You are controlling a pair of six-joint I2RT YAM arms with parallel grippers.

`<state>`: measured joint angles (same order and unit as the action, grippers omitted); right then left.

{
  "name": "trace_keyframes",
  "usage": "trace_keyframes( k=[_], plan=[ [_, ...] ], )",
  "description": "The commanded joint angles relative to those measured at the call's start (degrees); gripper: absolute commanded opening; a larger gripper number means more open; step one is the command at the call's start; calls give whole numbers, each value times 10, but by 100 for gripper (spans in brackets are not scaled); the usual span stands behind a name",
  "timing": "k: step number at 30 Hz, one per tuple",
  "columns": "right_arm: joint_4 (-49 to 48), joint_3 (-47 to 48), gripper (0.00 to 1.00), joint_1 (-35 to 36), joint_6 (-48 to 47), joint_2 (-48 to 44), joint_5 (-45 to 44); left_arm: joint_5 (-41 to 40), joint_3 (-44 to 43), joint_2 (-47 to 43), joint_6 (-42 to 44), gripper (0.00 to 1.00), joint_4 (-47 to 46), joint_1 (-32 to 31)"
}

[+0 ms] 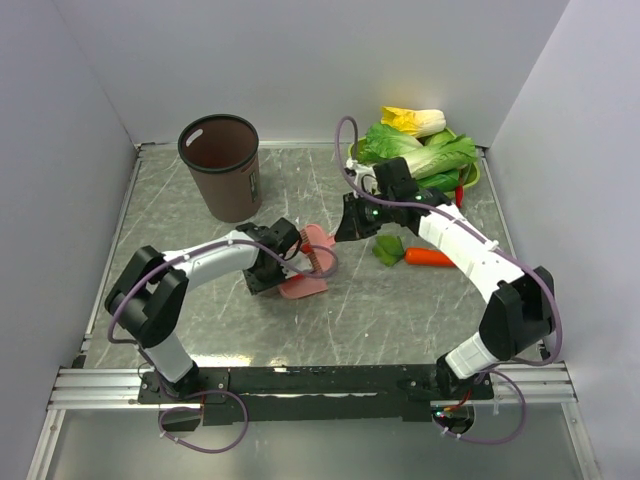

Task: Sweep away the paper scraps from the table

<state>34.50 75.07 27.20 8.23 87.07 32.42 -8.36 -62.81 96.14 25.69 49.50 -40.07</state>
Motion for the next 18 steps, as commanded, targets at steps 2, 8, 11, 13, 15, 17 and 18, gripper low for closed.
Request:
trace_keyframes(
  k=[2,8,11,13,15,17,18],
  plan=[
    [40,39,0,-16,-54,-79,9,30,32,-53,-31,1,-64,0],
    [27,42,0,-57,-48,-106,-44,35,22,-80,-38,1,-77,2],
    [15,60,0,-82,-48,-101,-78,39,3,-99,-38,1,-76,2],
    [2,75,0,-97,-38,-93,-87,42,-10,-106,-39,1,-65,4],
    [-5,89,0,-117,-24,-84,-99,47,-34,-115,-49,1,-56,8],
    [-2,103,0,-128,-14,-60,-101,63,-63,-124,-61,1,-39,19],
    [-6,106,0,-134,-9,-53,-98,69,-73,-126,-74,1,-34,24]
  ],
)
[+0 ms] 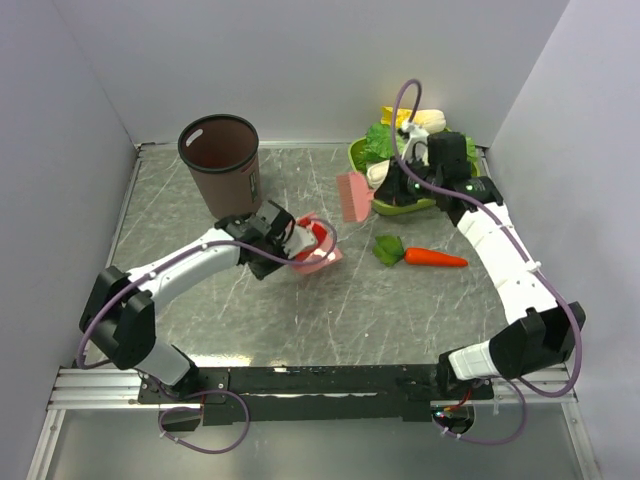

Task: Sweep away the paper scraps from the table

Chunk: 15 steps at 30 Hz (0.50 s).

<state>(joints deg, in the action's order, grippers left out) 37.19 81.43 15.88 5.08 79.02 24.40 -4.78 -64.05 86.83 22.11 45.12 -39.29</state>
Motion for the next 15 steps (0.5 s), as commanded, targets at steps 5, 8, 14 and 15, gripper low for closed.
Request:
trace_keyframes(
  k=[5,8,14,15],
  plan=[
    [-42,43,0,-23,34,49,-10,16,-166,-32,-56,1,52,49],
    [-52,29,0,-23,47,50,-1,14,-235,-20,-60,1,66,87],
    [-66,7,0,-23,67,51,13,-4,-366,21,-67,1,100,161],
    [-67,3,0,-23,70,53,13,-22,-380,26,-61,1,102,167]
  ],
)
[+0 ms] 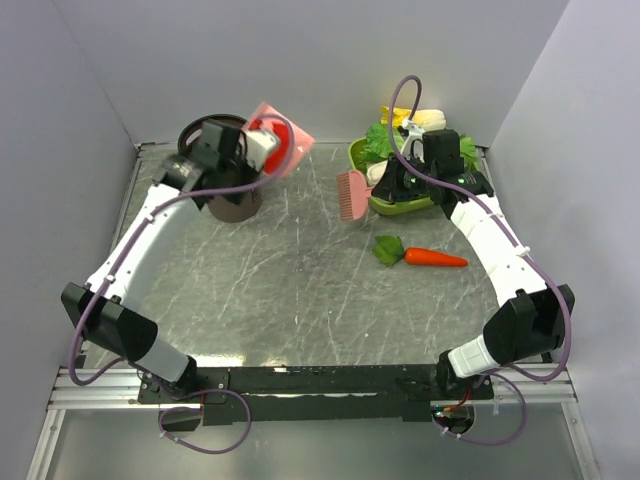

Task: Sweep away the paper scraps from the table

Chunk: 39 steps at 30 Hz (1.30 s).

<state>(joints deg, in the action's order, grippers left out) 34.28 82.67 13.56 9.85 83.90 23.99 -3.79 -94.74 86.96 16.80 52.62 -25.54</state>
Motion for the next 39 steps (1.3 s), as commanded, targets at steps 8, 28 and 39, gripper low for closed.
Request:
trace_keyframes(
  k=[8,28,39],
  plan=[
    [-49,-10,0,0,40,19,38,-135,-128,21,103,1,-9,108],
    [-62,-30,0,0,47,11,46,-256,13,-7,820,1,-344,205],
    [-62,-56,0,0,45,-7,46,-275,-99,67,945,1,-388,206]
  ],
)
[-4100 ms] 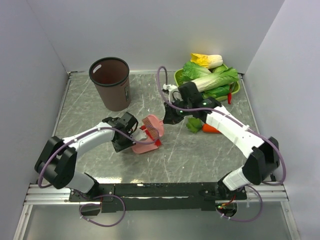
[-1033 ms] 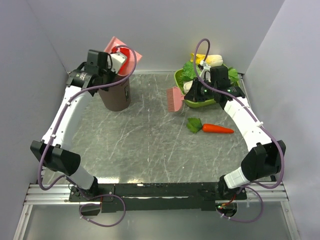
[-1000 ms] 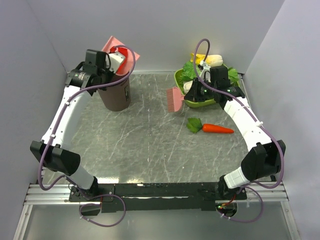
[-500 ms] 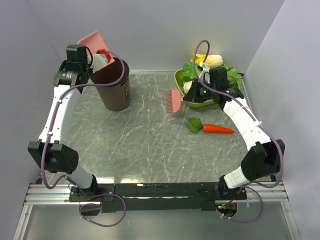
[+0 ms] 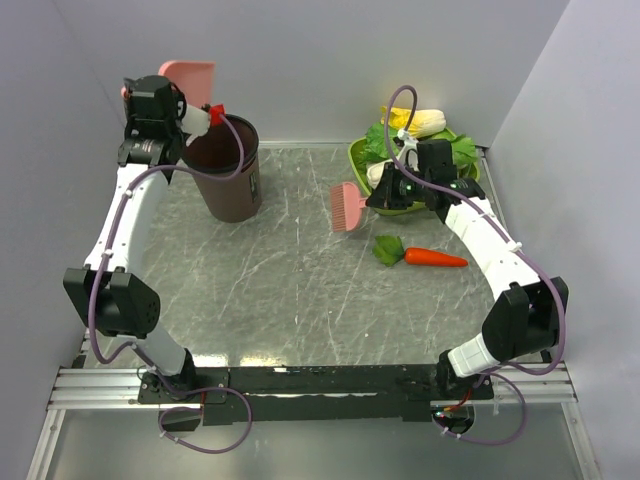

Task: Sweep away the paper scraps from the table

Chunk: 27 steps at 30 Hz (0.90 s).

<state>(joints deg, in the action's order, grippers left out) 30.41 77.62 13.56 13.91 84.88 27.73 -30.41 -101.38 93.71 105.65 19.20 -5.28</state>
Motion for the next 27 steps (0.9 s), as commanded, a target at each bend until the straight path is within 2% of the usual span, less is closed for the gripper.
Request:
trace_keyframes(
  k=[1,6,10,13,16,18,20,24,26,27],
  plan=[
    [-24,-5,0,0,4,-17,8,-7,-13,-8,59,1,-57,4],
    [-21,-1,0,-1,3,-15,8,-2,49,-41,68,1,-74,4],
    [-16,4,0,-1,2,-10,8,-18,16,-27,38,1,-71,4],
    [-17,6,0,-1,-2,-9,7,-28,-33,-11,-34,1,-61,3],
    [-11,9,0,-1,-14,-12,-1,-32,-93,-3,-149,1,12,-4],
    [-5,11,0,0,-28,-14,-7,-19,-119,-4,-252,1,94,-5],
    [-3,12,0,-1,-39,-16,-10,2,-155,0,-351,1,189,-5],
    [8,19,0,-1,-49,-16,-13,61,-208,-4,-493,1,326,-36],
    [11,24,0,-1,-53,-14,-13,113,-204,-16,-549,1,364,-55],
    [12,24,0,-1,-53,-13,-14,132,-174,-40,-559,1,383,-74]
  ],
)
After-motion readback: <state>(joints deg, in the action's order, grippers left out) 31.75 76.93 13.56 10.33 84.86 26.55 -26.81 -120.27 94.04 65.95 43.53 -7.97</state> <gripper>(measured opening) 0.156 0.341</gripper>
